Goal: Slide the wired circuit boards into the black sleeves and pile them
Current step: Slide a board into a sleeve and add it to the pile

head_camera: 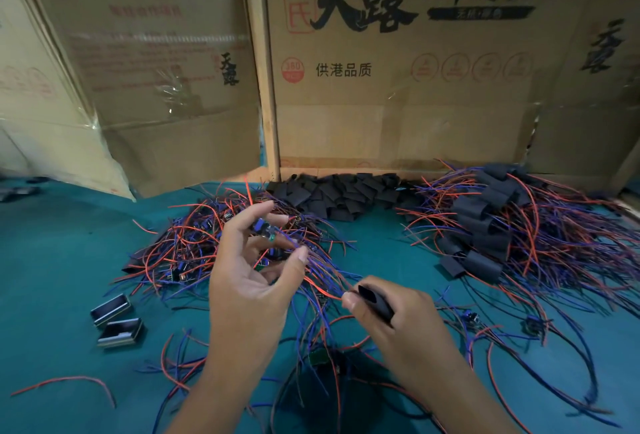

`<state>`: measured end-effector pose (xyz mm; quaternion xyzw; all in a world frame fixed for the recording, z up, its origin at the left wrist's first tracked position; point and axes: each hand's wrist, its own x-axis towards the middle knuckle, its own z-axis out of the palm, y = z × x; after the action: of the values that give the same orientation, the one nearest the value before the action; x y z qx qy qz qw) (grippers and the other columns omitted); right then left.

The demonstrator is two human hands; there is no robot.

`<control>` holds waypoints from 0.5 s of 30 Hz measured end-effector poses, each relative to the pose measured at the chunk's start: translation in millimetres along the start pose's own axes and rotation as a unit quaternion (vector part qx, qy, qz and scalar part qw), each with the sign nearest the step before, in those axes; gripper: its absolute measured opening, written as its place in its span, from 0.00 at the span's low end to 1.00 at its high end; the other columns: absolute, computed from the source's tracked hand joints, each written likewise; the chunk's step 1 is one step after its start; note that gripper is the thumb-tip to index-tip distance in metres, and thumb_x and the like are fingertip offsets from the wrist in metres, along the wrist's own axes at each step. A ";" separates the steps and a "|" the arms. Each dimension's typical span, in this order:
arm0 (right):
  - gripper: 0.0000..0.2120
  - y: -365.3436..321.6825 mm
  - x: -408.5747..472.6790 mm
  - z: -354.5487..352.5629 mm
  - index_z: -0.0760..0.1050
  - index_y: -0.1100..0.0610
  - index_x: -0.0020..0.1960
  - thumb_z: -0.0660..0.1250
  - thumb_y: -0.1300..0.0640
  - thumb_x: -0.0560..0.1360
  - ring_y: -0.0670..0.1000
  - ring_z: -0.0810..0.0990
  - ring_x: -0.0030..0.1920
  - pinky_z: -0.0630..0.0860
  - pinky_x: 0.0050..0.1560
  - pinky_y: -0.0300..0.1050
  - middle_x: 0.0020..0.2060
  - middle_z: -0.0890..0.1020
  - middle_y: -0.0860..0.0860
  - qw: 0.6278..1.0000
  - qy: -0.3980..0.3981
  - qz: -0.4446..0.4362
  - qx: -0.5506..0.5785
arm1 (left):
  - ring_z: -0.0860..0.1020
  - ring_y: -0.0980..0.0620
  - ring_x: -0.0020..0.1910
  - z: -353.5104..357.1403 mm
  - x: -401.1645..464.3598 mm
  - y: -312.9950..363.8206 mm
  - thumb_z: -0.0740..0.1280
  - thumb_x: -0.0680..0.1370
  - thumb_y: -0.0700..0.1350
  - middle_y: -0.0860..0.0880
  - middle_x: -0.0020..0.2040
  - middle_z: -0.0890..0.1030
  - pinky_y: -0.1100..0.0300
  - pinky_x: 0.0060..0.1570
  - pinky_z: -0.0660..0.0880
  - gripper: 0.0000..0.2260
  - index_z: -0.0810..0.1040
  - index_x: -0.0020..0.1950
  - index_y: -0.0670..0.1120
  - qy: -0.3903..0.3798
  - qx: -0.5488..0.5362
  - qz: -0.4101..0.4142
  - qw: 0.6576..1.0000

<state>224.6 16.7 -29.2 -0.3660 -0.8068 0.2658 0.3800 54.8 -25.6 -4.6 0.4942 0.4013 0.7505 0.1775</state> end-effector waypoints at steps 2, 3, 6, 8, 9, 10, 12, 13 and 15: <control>0.16 -1.6 0.2 3.2 0.66 0.52 0.36 0.66 0.47 0.78 0.47 0.64 0.32 0.62 0.33 0.37 0.31 0.68 0.47 1.000 0.018 -0.021 -0.010 | 0.80 0.50 0.48 5.5 -4.0 1.0 0.74 0.72 0.30 0.52 0.58 0.78 0.60 0.43 0.79 0.29 0.71 0.67 0.50 -0.014 -0.011 -0.009 1.000; 0.15 -3.2 0.4 5.0 0.67 0.51 0.37 0.65 0.46 0.78 0.47 0.66 0.32 0.64 0.34 0.38 0.31 0.70 0.47 0.999 0.027 -0.033 -0.015 | 0.81 0.50 0.49 8.9 -6.3 1.7 0.75 0.71 0.32 0.53 0.60 0.77 0.59 0.41 0.80 0.30 0.70 0.68 0.51 -0.021 -0.012 -0.013 1.000; 0.12 -3.0 0.4 9.4 0.69 0.51 0.40 0.64 0.46 0.77 0.48 0.69 0.33 0.69 0.37 0.44 0.32 0.72 0.48 0.998 0.039 -0.051 -0.029 | 0.82 0.46 0.51 16.0 -12.3 1.4 0.74 0.71 0.32 0.53 0.63 0.77 0.53 0.40 0.82 0.33 0.68 0.69 0.55 -0.029 -0.012 -0.021 0.999; 0.12 -1.7 0.1 10.1 0.69 0.51 0.40 0.64 0.47 0.78 0.47 0.69 0.33 0.69 0.37 0.45 0.32 0.71 0.47 0.997 0.041 -0.058 -0.037 | 0.83 0.42 0.51 16.1 -13.7 0.0 0.74 0.72 0.30 0.53 0.64 0.78 0.51 0.42 0.82 0.36 0.67 0.71 0.58 -0.024 -0.024 -0.032 0.999; 0.12 -1.5 -0.2 10.4 0.69 0.50 0.40 0.64 0.47 0.78 0.47 0.69 0.33 0.70 0.37 0.46 0.32 0.71 0.47 0.996 0.039 -0.062 -0.044 | 0.84 0.42 0.50 15.6 -13.7 -0.4 0.75 0.72 0.31 0.52 0.63 0.79 0.51 0.43 0.82 0.38 0.65 0.72 0.61 -0.021 -0.025 -0.039 0.999; 0.12 -1.4 -0.5 10.5 0.69 0.50 0.40 0.64 0.47 0.78 0.47 0.69 0.34 0.70 0.37 0.46 0.32 0.71 0.47 0.996 0.037 -0.065 -0.054 | 0.84 0.41 0.48 15.9 -13.4 -0.4 0.75 0.71 0.33 0.51 0.62 0.81 0.52 0.43 0.82 0.40 0.63 0.73 0.64 -0.020 -0.024 -0.044 0.999; 0.12 -2.3 -1.0 10.0 0.70 0.51 0.40 0.63 0.46 0.78 0.48 0.70 0.34 0.70 0.37 0.46 0.32 0.72 0.48 0.996 0.038 -0.063 -0.059 | 0.84 0.38 0.44 15.6 -12.0 0.5 0.76 0.71 0.38 0.49 0.60 0.83 0.53 0.46 0.82 0.45 0.57 0.75 0.70 -0.019 -0.028 -0.054 0.998; 0.12 -3.0 -0.9 9.1 0.70 0.51 0.40 0.63 0.45 0.78 0.48 0.70 0.34 0.70 0.37 0.44 0.32 0.73 0.48 0.996 0.041 -0.059 -0.050 | 0.83 0.35 0.43 13.5 -9.8 0.4 0.76 0.71 0.40 0.48 0.59 0.84 0.51 0.47 0.82 0.46 0.55 0.75 0.71 -0.020 -0.027 -0.053 0.998; 0.13 -3.5 -0.6 7.9 0.71 0.51 0.40 0.62 0.44 0.78 0.47 0.71 0.34 0.68 0.36 0.40 0.32 0.73 0.48 0.997 0.048 -0.050 -0.027 | 0.83 0.34 0.45 4.1 -2.7 -1.6 0.77 0.71 0.41 0.45 0.57 0.84 0.45 0.50 0.81 0.44 0.57 0.76 0.68 -0.023 -0.015 -0.051 0.998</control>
<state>217.1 12.9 -31.5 -0.3479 -0.8118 0.2068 0.4210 59.4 -24.7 -6.7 0.4878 0.4107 0.7347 0.2316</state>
